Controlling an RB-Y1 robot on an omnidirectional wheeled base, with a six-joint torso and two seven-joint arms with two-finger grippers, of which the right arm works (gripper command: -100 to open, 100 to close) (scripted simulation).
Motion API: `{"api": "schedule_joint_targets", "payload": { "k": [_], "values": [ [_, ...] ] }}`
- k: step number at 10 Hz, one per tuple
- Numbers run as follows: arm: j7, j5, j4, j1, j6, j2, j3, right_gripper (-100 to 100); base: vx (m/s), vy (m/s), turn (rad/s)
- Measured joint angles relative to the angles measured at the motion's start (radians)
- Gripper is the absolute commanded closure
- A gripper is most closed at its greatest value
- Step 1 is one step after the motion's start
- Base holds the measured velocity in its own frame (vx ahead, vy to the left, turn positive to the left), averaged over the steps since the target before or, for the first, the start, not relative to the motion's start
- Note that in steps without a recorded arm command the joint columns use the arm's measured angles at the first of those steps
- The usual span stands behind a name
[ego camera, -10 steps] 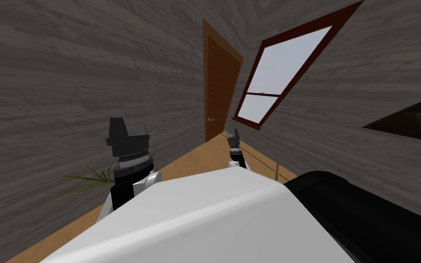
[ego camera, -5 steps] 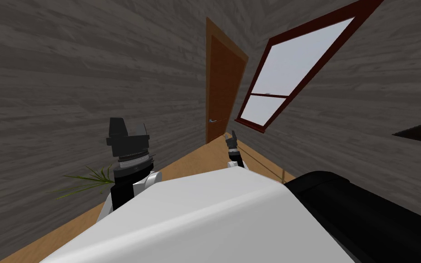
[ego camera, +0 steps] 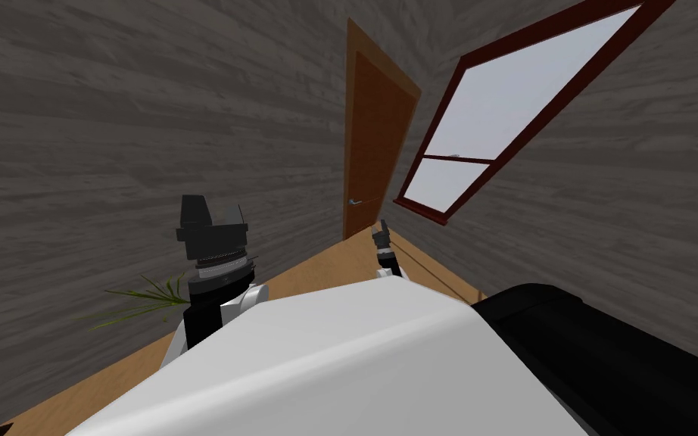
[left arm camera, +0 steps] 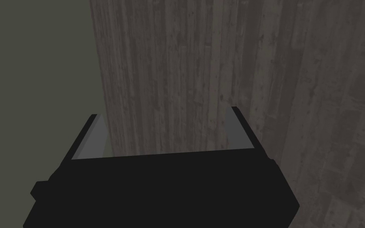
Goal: Pull the door open
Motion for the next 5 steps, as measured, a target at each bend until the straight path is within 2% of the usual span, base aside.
{"api": "schedule_joint_targets", "payload": {
  "k": [5],
  "values": [
    [-0.004, -0.018, 0.110, -0.035, -0.029, -0.026, 0.016, -100, 0.093, -0.057, 0.091]
  ]
}}
